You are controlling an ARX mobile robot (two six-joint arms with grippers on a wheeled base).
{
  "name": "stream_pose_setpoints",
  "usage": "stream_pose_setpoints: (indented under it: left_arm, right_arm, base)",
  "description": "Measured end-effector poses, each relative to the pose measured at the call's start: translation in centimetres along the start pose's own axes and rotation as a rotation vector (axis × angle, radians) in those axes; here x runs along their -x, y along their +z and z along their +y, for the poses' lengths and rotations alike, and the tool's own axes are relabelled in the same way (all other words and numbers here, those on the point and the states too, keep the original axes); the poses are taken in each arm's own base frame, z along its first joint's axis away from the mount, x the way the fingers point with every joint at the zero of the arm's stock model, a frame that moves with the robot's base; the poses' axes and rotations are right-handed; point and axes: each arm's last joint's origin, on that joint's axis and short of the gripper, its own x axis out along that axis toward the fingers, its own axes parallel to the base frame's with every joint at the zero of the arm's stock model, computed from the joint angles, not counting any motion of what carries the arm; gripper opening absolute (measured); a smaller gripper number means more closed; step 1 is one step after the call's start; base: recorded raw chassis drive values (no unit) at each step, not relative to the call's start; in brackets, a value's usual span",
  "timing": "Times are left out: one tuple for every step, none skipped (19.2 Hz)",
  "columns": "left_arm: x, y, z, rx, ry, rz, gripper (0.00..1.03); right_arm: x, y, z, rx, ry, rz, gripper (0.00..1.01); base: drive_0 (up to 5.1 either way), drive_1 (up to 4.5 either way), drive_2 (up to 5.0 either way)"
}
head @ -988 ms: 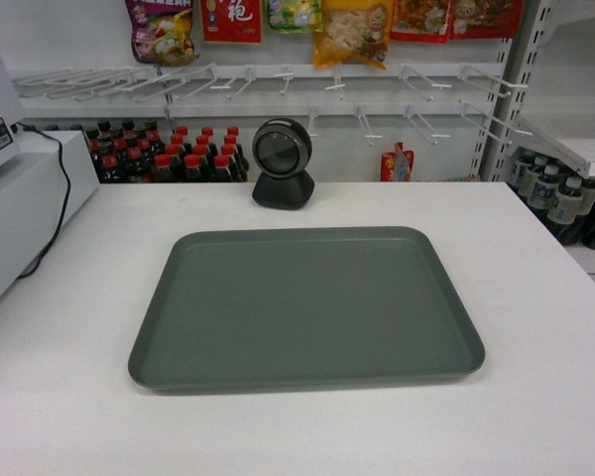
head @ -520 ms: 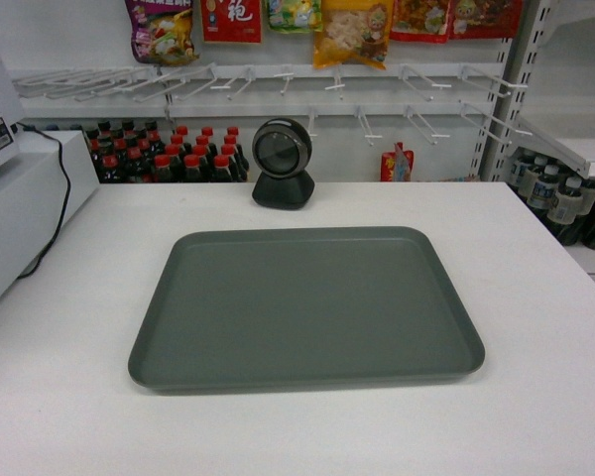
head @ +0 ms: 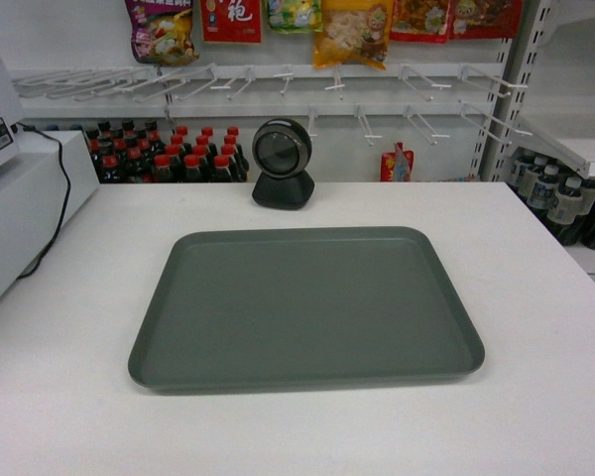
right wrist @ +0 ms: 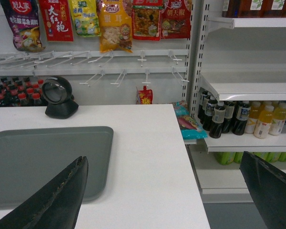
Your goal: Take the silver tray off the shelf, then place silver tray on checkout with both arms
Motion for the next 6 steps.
stream_pose_setpoints:
  left_arm:
    - [0.0, 0.0, 0.0, 0.0, 0.0, 0.0, 0.98]
    - [0.0, 0.0, 0.0, 0.0, 0.0, 0.0, 0.98]
    - [0.0, 0.0, 0.0, 0.0, 0.0, 0.0, 0.98]
    - [0.0, 0.0, 0.0, 0.0, 0.0, 0.0, 0.98]
    - [0.0, 0.0, 0.0, 0.0, 0.0, 0.0, 0.98]
    - [0.0, 0.0, 0.0, 0.0, 0.0, 0.0, 0.98]
  right_arm:
    - [0.0, 0.0, 0.0, 0.0, 0.0, 0.0, 0.98]
    - [0.0, 0.0, 0.0, 0.0, 0.0, 0.0, 0.98]
    - [0.0, 0.0, 0.0, 0.0, 0.0, 0.0, 0.98]
    - [0.0, 0.0, 0.0, 0.0, 0.0, 0.0, 0.98]
    - [0.0, 0.0, 0.0, 0.0, 0.0, 0.0, 0.98]
    - [0.0, 0.0, 0.0, 0.0, 0.0, 0.0, 0.98]
  base:
    - [0.0, 0.0, 0.0]
    - [0.0, 0.0, 0.0]
    - [0.0, 0.0, 0.0]
    - [0.0, 0.0, 0.0]
    - [0.0, 0.0, 0.0]
    - [0.0, 0.0, 0.0]
